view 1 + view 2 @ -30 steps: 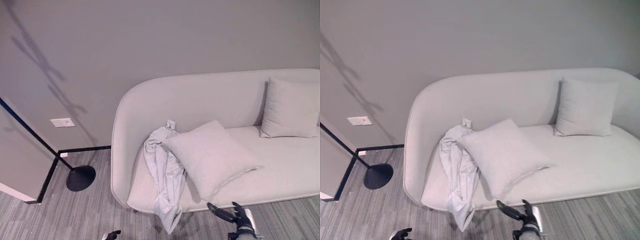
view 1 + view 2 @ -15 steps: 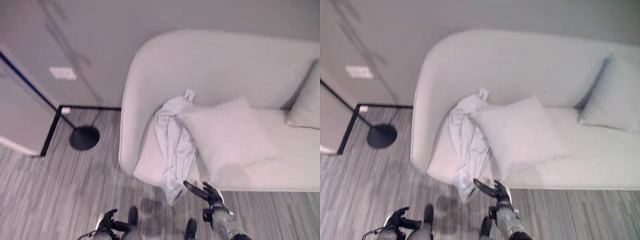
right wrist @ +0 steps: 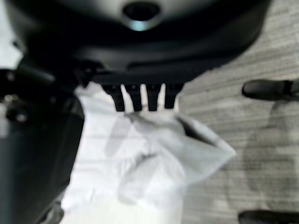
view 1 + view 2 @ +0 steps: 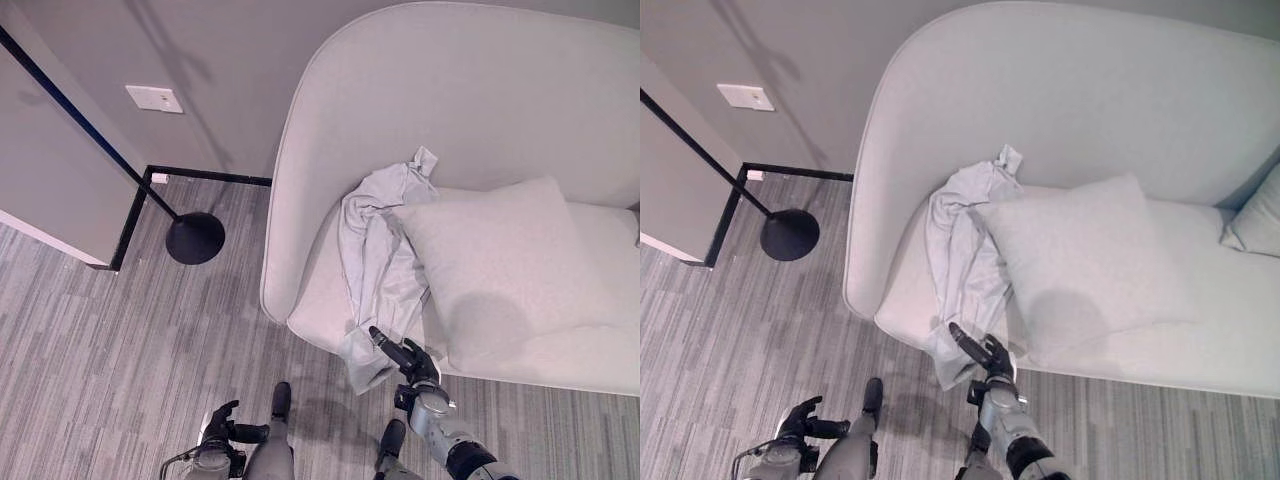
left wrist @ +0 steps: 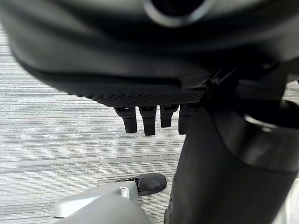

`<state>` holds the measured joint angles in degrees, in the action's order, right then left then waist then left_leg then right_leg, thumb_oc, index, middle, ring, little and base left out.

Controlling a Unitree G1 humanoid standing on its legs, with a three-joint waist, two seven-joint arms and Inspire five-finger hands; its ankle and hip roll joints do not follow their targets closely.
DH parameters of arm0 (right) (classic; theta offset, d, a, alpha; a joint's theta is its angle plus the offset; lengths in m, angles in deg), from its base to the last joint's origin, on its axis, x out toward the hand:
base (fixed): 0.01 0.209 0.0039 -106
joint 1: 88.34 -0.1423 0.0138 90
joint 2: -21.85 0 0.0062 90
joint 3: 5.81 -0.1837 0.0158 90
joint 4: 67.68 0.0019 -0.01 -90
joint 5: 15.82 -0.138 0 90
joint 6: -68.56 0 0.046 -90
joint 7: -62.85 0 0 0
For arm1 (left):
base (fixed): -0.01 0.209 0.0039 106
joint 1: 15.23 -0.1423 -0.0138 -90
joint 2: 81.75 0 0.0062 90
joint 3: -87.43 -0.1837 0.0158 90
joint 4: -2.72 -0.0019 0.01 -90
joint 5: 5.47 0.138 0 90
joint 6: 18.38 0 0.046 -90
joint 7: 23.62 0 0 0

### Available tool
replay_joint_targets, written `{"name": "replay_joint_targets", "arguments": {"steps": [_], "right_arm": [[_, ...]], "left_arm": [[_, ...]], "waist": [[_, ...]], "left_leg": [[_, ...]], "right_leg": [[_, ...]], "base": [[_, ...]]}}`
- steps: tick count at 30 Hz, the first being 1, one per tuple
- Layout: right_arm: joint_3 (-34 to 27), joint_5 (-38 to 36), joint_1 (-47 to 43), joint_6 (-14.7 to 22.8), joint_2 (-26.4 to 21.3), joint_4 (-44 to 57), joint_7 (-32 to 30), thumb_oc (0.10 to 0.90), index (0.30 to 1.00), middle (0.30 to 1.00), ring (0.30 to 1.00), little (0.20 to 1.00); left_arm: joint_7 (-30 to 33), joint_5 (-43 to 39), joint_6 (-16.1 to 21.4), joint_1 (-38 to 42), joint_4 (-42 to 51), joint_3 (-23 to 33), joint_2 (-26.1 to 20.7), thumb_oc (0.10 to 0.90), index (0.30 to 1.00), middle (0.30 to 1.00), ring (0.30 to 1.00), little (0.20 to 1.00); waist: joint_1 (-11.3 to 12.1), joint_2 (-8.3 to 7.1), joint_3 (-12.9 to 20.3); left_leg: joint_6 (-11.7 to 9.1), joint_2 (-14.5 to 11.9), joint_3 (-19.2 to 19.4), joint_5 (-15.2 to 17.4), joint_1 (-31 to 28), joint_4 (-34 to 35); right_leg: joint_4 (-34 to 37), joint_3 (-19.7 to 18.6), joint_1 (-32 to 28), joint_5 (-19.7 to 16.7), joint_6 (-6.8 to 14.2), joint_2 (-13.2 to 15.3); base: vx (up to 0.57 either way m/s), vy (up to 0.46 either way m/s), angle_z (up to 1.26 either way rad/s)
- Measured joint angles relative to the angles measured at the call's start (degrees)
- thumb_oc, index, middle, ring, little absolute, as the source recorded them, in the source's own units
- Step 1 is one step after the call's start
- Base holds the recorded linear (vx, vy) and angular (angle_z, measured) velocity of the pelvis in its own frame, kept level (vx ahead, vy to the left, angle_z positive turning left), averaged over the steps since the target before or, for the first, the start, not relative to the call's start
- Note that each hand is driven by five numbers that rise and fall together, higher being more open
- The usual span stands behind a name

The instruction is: Hang the clothes on the sofa on the clothes rack.

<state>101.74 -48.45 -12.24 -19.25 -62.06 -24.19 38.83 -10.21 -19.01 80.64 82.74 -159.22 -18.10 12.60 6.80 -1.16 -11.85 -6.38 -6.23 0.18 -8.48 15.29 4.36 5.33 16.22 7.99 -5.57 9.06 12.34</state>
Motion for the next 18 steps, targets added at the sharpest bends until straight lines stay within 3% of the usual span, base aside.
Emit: {"name": "replay_joint_targets", "arguments": {"steps": [4,8,15,18], "right_arm": [[0.3,-0.3,2.2,0.2,-0.6,7.7,-1.1,0.800,0.900,0.900,0.900,0.900],[0.9,-0.2,0.5,0.2,-0.7,6.7,-1.4,0.800,0.900,0.900,0.900,0.900],[-2.3,-0.4,-7.9,0.3,-0.6,-3.9,-3.0,0.800,0.900,0.900,0.900,0.900],[-5.6,-3.6,-16.3,0.4,-0.7,-14.9,-5.0,0.800,0.900,0.900,0.900,0.900]], "left_arm": [[0.9,-0.6,0.0,0.0,0.0,0.0,0.0,0.800,0.900,0.900,0.900,0.900],[1.0,-1.0,0.0,0.5,0.0,-0.3,0.0,0.800,0.900,0.900,0.900,0.900],[1.2,-1.0,0.1,3.5,-0.1,-3.2,-0.5,0.800,0.900,0.900,0.900,0.900],[1.2,-1.2,0.8,3.8,-0.1,-3.2,-0.4,0.800,0.900,0.900,0.900,0.900]], "waist": [[-1.2,0.00,-0.2],[-1.4,-0.03,-0.2],[-0.9,-0.22,-2.7],[-0.2,-0.12,-3.0]], "left_leg": [[0.1,0.0,0.0,-0.1,1.1,0.0],[0.1,0.1,0.0,-0.1,2.0,-0.2],[0.1,0.1,-0.8,-0.1,4.1,-1.2],[0.1,0.2,-0.8,-0.1,5.5,-1.9]], "right_leg": [[0.0,0.0,1.1,-0.1,0.0,0.0],[0.0,0.0,1.9,0.0,0.0,-0.1],[0.0,0.7,3.0,-0.1,0.0,0.0],[0.0,0.6,4.1,-0.1,-0.1,0.1]], "base": [[0.00,0.000,0.00],[0.00,0.000,0.00],[-0.01,0.011,0.05],[0.00,0.020,0.00]]}}
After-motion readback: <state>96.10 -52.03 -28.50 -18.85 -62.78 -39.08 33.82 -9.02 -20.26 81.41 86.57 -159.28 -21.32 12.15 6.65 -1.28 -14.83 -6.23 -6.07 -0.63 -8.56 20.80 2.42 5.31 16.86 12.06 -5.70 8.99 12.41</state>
